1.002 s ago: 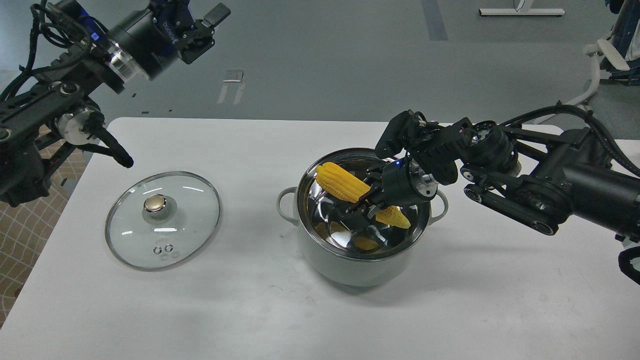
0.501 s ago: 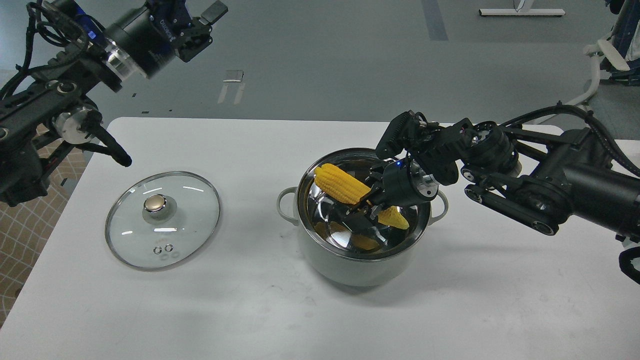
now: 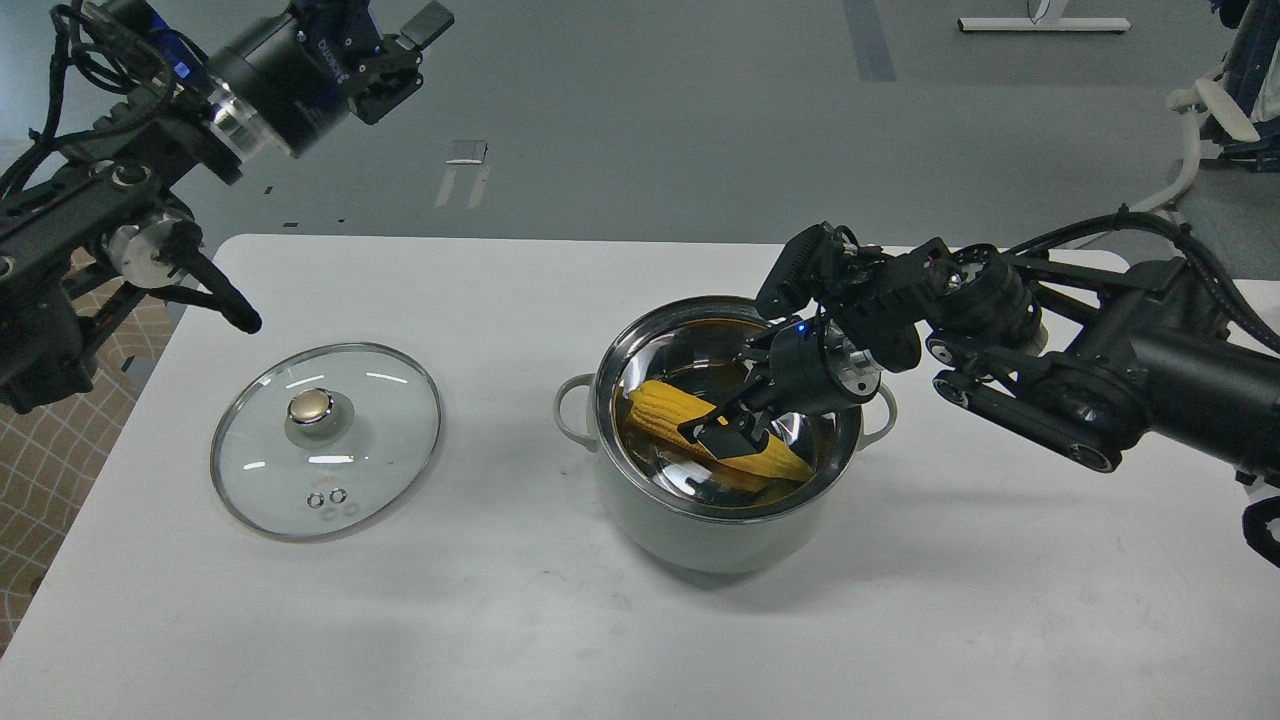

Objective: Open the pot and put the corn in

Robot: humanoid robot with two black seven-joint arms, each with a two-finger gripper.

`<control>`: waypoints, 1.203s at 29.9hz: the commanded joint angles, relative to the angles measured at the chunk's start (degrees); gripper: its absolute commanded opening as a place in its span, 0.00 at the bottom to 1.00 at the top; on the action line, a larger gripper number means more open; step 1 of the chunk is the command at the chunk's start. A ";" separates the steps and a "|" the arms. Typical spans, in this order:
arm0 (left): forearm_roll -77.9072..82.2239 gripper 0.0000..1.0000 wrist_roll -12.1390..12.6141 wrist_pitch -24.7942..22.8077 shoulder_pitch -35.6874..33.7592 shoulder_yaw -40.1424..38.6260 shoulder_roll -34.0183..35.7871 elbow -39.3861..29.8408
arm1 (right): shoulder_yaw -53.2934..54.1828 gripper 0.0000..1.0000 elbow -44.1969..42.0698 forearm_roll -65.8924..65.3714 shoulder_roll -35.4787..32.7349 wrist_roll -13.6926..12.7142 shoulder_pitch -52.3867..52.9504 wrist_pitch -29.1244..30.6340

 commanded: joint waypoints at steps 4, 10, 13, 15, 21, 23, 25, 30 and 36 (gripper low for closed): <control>0.00 0.97 0.00 -0.01 0.00 0.00 0.10 0.00 | 0.37 0.94 0.42 0.11 -0.98 0.00 0.26 0.00; 0.18 0.97 0.00 0.25 -0.09 0.00 0.10 0.09 | 9.43 0.95 -1.86 2.05 -2.12 0.00 3.51 0.00; 0.00 0.98 0.00 0.26 0.00 -0.09 -0.08 0.61 | 12.94 0.95 -7.74 9.41 -3.00 0.00 8.43 0.00; 0.00 0.98 0.00 0.25 0.00 -0.18 -0.34 0.70 | 14.52 0.95 -12.40 14.25 -3.79 0.00 11.15 0.00; -1.05 0.98 0.00 0.17 0.17 -2.19 -1.57 1.23 | 19.44 1.00 -23.39 30.50 -6.16 0.00 12.04 0.00; -1.49 0.98 0.00 -0.01 0.26 -3.25 -2.62 2.19 | 20.32 1.00 -24.89 37.79 -6.52 0.00 9.94 0.00; -1.49 0.98 0.00 -0.01 0.35 -3.25 -3.59 3.60 | 21.90 1.00 -25.24 47.86 -6.52 0.00 5.83 -3.18; -1.49 0.98 0.00 -5.01 1.40 -3.34 -6.40 7.46 | 24.54 1.00 -25.07 66.80 -6.61 0.00 -2.28 -9.63; -1.58 0.98 0.00 -8.67 3.16 -5.01 -13.61 14.85 | 31.74 1.00 -24.72 76.75 -5.99 0.00 -10.80 -9.80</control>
